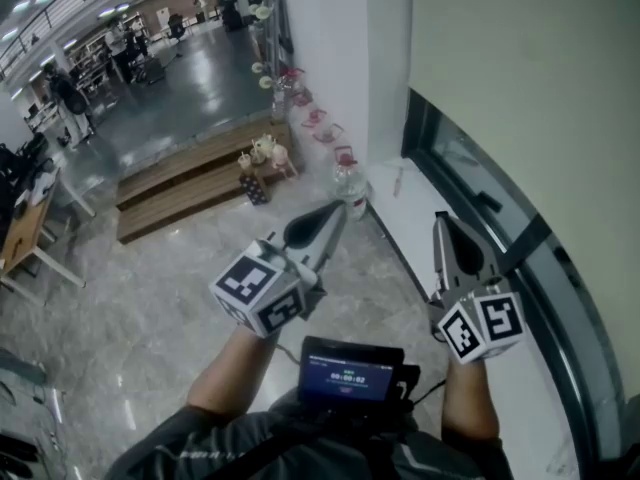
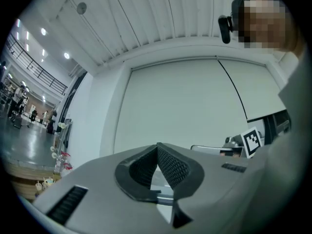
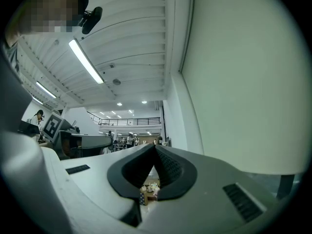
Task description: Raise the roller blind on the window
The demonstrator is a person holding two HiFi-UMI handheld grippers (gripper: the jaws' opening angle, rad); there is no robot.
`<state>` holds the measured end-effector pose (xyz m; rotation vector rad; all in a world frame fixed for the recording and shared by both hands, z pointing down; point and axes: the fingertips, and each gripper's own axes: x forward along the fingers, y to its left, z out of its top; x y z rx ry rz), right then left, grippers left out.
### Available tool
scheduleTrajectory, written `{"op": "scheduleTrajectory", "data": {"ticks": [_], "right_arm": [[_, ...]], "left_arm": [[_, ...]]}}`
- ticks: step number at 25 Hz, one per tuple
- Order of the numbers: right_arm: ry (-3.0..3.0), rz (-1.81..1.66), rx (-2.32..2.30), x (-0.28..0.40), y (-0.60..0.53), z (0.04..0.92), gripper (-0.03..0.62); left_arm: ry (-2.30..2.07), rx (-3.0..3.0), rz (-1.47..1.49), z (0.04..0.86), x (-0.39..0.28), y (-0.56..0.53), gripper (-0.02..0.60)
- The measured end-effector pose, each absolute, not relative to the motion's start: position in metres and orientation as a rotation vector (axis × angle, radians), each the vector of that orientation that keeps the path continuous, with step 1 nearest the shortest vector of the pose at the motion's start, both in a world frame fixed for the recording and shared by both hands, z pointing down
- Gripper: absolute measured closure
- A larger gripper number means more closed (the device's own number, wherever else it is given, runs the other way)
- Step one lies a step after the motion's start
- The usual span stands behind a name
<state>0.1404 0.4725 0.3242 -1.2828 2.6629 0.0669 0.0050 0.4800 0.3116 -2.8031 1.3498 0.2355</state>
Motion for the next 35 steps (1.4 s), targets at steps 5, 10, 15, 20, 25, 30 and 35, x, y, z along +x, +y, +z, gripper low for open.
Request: {"op": "scheduleTrajectory", "data": {"ticks": [5, 10, 15, 20, 25, 30, 35], "right_arm": [[2.674, 0.065, -1.236, 0.153, 0.449, 0.319, 0.592], [2.69, 0.061, -1.209, 0.163, 0.42, 0.318, 0.592], [2.684, 0.053, -1.21, 0.162, 0.394, 0.318, 0.592], [2.675, 0.07, -1.263, 0.152, 0.362, 0.322, 0.592], [2.659, 0.051, -1.33, 0.133, 0.33, 0.324, 0.592], [2.663, 0.059, -1.356, 0.11, 0.294, 0.321, 0.592], [2.666, 0.069, -1.394, 0.086, 0.263, 0.323, 0.592]], "left_arm": [[1.38, -2.767, 0.268, 0.303, 0.015, 0.457, 0.592], [1.41, -2.759, 0.262, 0.303, 0.021, 0.426, 0.592], [1.378, -2.766, 0.236, 0.303, 0.024, 0.399, 0.592], [1.313, -2.805, 0.241, 0.309, 0.019, 0.368, 0.592], [1.29, -2.828, 0.202, 0.316, -0.003, 0.335, 0.592], [1.264, -2.84, 0.261, 0.313, -0.028, 0.298, 0.592], [1.23, -2.861, 0.253, 0.314, -0.047, 0.265, 0.594]]}}
